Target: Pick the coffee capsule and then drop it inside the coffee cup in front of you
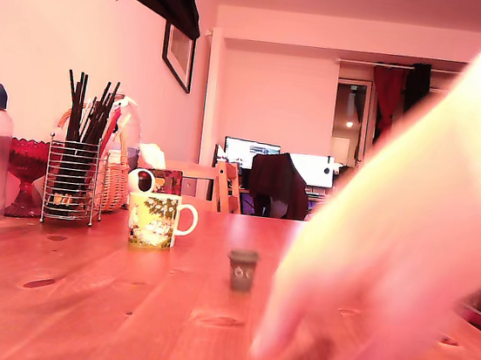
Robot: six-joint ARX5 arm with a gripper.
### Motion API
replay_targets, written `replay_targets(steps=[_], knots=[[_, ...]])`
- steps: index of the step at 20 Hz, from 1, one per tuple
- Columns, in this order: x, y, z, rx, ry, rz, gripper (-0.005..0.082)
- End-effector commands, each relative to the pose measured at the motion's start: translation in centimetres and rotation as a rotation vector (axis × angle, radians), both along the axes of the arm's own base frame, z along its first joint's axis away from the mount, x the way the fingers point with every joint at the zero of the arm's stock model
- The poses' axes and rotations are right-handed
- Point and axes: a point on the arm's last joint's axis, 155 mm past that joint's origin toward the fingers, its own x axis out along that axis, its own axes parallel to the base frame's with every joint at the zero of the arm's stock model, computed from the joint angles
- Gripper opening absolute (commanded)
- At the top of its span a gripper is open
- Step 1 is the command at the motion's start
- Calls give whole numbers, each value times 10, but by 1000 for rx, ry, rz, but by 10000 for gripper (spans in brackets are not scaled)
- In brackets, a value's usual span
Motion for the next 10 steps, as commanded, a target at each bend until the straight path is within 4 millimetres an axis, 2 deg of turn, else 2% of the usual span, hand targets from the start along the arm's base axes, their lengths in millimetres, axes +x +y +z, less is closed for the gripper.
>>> replay_targets(steps=[1,5,10], knots=[[0,9,-8,8,32,12,-24],[-28,-4,11,-49,21,-50,-24],[-65,-13,44,-105,-125,-104,-23]])
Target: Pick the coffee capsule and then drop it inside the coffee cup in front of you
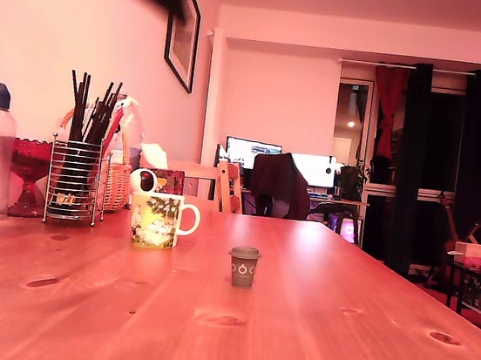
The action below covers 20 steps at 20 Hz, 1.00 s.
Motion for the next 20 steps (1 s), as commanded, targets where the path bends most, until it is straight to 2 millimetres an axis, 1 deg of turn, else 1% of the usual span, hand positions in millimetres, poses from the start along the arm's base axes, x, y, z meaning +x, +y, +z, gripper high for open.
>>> replay_targets(steps=[1,4,7,10,13,15,20], knots=[[-12,4,7,-20,-47,-6,-24],[-27,2,17,-69,-126,-17,-24],[-41,0,20,-102,-183,-36,-24],[-52,-3,10,-126,-214,-50,-23],[-58,-3,-7,-147,-248,-55,-24],[-60,-3,-15,-169,-271,-54,-24],[-60,-4,-29,-219,-349,-54,-23]])
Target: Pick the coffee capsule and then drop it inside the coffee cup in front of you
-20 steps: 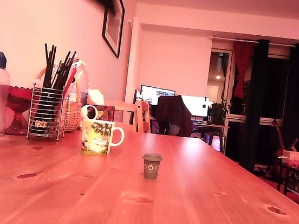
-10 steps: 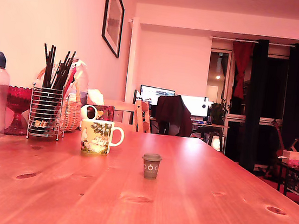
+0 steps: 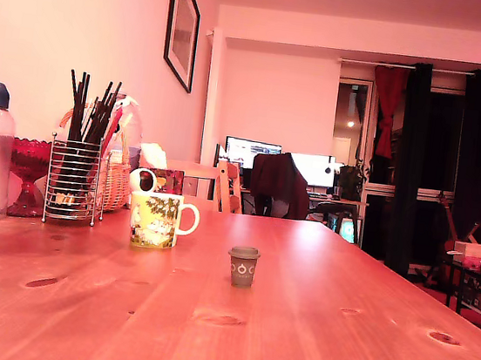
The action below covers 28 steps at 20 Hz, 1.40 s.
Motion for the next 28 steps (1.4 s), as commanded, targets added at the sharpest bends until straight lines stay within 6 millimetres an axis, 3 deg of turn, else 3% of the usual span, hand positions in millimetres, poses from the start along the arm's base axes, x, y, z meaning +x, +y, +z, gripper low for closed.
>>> replay_targets(steps=[1,9,19,28], knots=[[-1,-1,-15,-6,5,-6,-23],[-5,-3,-70,-47,-3,-16,-23],[-12,3,-114,-64,-70,60,-23],[-21,-1,-163,1,26,55,-23]])
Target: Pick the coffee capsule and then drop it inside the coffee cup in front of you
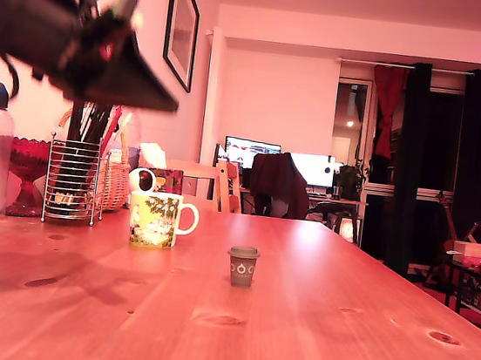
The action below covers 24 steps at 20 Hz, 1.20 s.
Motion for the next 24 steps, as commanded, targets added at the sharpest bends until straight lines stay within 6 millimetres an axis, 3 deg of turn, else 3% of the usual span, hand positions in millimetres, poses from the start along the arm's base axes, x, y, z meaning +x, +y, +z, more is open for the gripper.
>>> replay_targets(steps=[1,9,16,17,18,20,21,24], knots=[[-5,1,-29,33,59,-2,-23],[-9,-11,-74,100,142,-38,-23],[-9,-10,-76,100,152,-33,-22],[-9,-10,-77,102,155,-34,11],[-9,-10,-78,104,154,-35,126],[-9,-10,-79,120,136,-44,488],[-8,-11,-81,121,137,-44,563],[0,-16,-82,135,60,-65,568]])
